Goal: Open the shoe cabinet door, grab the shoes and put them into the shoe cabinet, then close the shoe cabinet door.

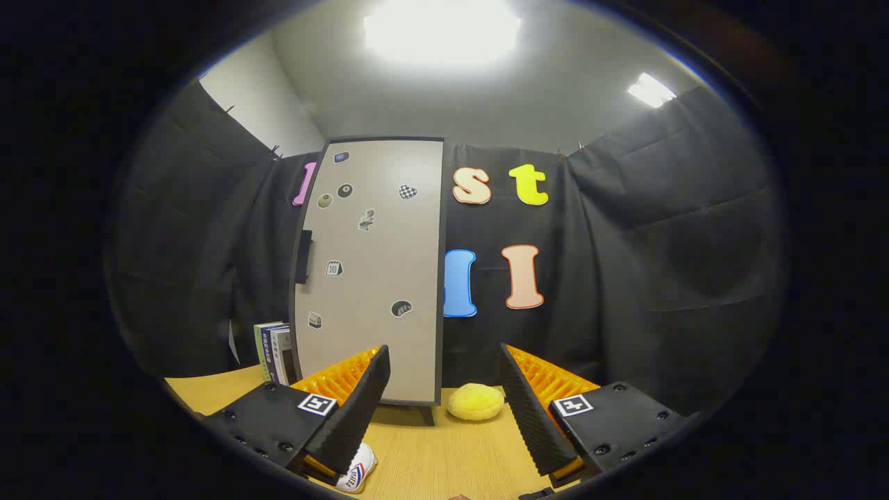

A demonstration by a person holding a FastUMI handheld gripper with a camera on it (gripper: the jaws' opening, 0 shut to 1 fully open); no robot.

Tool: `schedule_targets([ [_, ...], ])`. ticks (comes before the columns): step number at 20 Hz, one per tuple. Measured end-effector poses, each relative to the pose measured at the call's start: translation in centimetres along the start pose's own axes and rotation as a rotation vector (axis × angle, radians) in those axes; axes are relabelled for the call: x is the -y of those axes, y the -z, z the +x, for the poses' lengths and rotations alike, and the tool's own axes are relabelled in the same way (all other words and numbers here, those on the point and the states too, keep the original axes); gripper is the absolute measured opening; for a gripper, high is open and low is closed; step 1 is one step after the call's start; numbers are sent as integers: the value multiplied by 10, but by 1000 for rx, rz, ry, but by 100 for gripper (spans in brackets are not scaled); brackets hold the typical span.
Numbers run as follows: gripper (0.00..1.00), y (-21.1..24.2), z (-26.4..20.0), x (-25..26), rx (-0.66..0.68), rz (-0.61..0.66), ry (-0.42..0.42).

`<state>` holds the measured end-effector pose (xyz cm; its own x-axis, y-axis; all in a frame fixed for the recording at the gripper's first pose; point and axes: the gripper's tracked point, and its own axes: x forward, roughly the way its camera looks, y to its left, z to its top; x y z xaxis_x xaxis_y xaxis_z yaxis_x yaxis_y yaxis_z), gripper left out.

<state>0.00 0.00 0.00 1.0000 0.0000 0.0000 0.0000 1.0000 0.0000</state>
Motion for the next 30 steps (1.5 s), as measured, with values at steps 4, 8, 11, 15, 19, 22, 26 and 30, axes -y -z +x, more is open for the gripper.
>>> schedule_targets([
  [4,97,-4,-2,-2,4,6,5],
  [8,97,-6,-5,-2,9,11,9],
  [11,97,-2,-7,0,2,11,11],
  [15,97,3,-5,2,-13,6,20],
  [19,97,4,6,-5,-55,-3,35],
  [22,98,-7,22,-27,-44,33,7],
  [26,97,-36,59,-68,-30,108,-52],
  [30,97,-70,106,-119,0,160,-120],
])
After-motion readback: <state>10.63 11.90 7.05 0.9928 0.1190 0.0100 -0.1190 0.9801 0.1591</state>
